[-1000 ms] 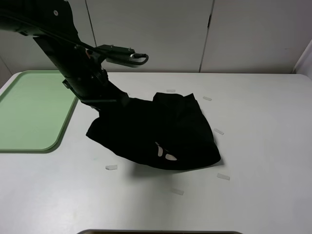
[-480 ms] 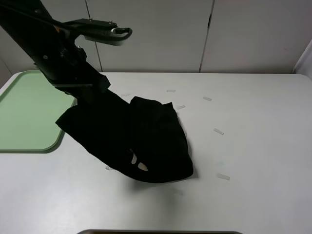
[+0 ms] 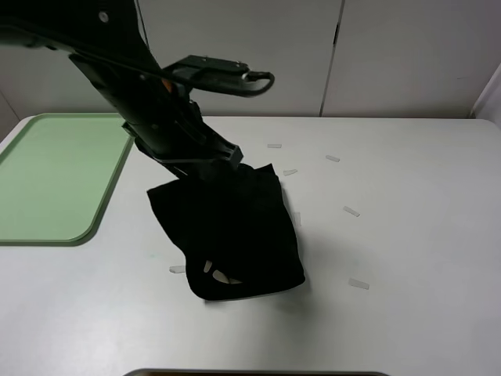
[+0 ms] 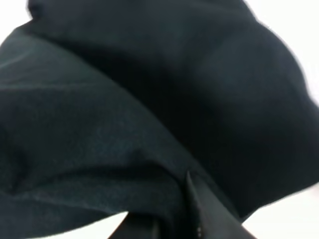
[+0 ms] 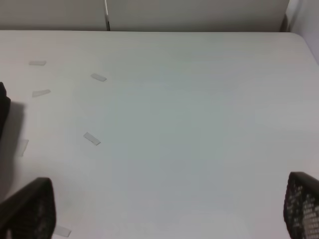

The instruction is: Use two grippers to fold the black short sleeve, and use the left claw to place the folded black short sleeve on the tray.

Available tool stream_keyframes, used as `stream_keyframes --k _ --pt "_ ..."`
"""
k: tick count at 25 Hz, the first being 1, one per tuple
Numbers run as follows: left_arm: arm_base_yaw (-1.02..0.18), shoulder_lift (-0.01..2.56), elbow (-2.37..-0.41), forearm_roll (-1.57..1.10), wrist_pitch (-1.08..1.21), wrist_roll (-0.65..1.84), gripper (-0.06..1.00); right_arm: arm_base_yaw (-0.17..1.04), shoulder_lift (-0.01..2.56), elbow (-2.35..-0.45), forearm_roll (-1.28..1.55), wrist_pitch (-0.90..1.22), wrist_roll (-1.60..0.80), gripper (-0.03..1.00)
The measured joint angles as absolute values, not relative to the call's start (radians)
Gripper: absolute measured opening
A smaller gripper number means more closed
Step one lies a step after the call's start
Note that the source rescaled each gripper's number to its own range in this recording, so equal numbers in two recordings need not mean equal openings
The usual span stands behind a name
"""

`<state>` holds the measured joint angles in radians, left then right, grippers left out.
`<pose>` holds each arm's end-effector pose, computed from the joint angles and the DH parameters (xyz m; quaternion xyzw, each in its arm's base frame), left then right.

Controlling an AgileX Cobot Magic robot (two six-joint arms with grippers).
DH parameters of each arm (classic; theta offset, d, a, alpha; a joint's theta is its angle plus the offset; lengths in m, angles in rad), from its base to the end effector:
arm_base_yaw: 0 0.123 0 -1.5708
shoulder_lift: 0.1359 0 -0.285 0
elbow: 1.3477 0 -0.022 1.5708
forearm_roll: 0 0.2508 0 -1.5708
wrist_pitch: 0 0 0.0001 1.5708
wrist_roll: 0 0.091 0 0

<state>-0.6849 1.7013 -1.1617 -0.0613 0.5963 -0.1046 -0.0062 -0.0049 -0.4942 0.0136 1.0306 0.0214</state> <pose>0.2734 -0.2274 0.2293 0.2571 0.9310 -0.1206 0.2292 -0.0037 0.0011 0.2781 0.0115 0.8454 0.0109 0.5339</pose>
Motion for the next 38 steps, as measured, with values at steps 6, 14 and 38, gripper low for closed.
stream_keyframes --k 6,14,38 --pt "-0.763 1.788 -1.162 -0.060 0.492 -0.166 0.05 -0.006 -0.005 -0.494 0.014 1.031 0.021 1.00" --pt "-0.799 1.885 -1.218 -0.059 0.428 -0.194 0.05 -0.006 -0.005 -0.494 0.014 1.031 0.021 1.00" --pt "-0.841 1.997 -1.397 -0.116 0.376 -0.175 0.99 -0.006 -0.005 -0.494 0.015 1.031 0.021 1.00"
